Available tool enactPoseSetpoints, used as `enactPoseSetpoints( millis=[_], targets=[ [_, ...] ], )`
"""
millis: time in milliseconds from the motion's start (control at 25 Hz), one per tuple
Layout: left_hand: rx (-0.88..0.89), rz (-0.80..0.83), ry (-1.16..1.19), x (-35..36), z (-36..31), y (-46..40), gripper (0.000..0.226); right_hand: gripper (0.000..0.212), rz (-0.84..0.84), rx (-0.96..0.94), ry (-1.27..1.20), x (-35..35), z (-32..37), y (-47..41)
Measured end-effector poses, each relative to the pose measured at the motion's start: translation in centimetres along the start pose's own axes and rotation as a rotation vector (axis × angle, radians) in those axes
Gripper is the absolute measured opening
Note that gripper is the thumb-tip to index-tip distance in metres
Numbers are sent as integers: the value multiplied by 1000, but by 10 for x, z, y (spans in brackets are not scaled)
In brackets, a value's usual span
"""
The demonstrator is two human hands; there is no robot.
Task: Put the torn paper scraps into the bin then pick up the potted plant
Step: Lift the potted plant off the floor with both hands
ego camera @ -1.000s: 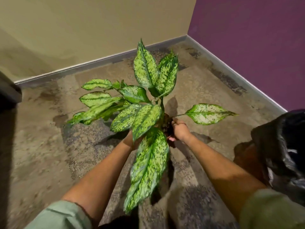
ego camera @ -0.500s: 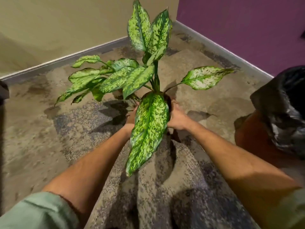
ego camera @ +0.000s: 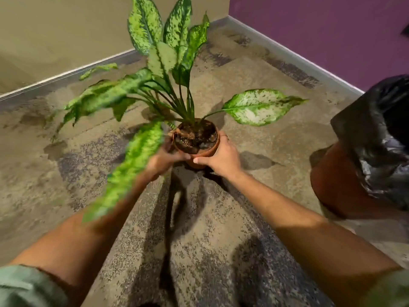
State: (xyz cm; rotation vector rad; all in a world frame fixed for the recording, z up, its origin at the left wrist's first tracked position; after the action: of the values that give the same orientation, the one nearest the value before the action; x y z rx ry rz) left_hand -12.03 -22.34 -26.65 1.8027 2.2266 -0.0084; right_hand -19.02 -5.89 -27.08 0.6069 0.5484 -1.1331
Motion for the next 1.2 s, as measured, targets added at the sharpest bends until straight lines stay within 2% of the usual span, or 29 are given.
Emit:
enactPoseSetpoints(
  millis=[80, 120, 200, 280, 400, 440, 520, 560, 680, 760, 800, 880, 920, 1040, 1120, 1200],
  targets=[
    [-75, 79, 55, -6, 13, 2, 64, 80, -5, 75, -111, 5, -5, 17],
    [-77, 128, 33, -7, 14, 1, 66, 66, 68, 143, -259, 14, -7, 24],
    [-97, 173, -11, -7, 14, 3, 72, 53, 297, 196, -469, 34, 2, 36],
    [-85, 138, -53, -6, 11, 5, 76, 56, 399, 147, -437, 29, 13, 35],
    [-66, 36, -97, -6, 15, 4, 91, 87, 307, -29, -172, -4, 30, 26],
    [-56, 13, -96, -7, 16, 6, 91, 86, 304, -58, -146, -8, 33, 25],
    [1, 27, -140, -3, 16, 7, 82, 59, 409, -69, -248, 3, 38, 28],
    [15, 23, -178, -2, 16, 9, 80, 53, 435, -91, -287, 11, 38, 29],
    [7, -71, -219, -3, 16, 10, 98, 60, 416, -103, -374, 11, 36, 25],
    [-28, -159, -209, -1, 14, 14, 105, 61, 366, -115, -279, 2, 24, 9],
    [-28, -183, -179, 4, 11, 17, 102, 72, 362, -121, -175, 4, 17, 2],
    [31, -212, -149, 13, 9, 22, 94, 112, 360, -106, -61, 6, 8, -9],
    [36, -225, -123, 14, 11, 24, 95, 118, 358, -85, -18, 8, -1, -14],
    [-29, -207, -98, 14, 18, 23, 106, 111, 347, -82, 0, -3, -2, -11],
    [-36, -127, -58, 18, 19, 19, 100, 111, 384, -59, -37, 0, -1, -6],
    [-35, -138, -58, 15, 21, 18, 95, 113, 403, -55, -88, 2, 3, -2]
  ],
)
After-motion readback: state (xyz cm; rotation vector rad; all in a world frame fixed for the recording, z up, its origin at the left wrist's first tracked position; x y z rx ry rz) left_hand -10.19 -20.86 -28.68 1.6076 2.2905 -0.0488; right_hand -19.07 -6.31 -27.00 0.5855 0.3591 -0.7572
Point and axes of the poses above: each hand's wrist, its own y-axis away from the middle knuckle, its own x-axis out of the palm, z = x × y, the point moved 9 cm from there along -y, towards the middle knuckle, and after that the axes turned 3 degrees about x, right-handed, at the moved point
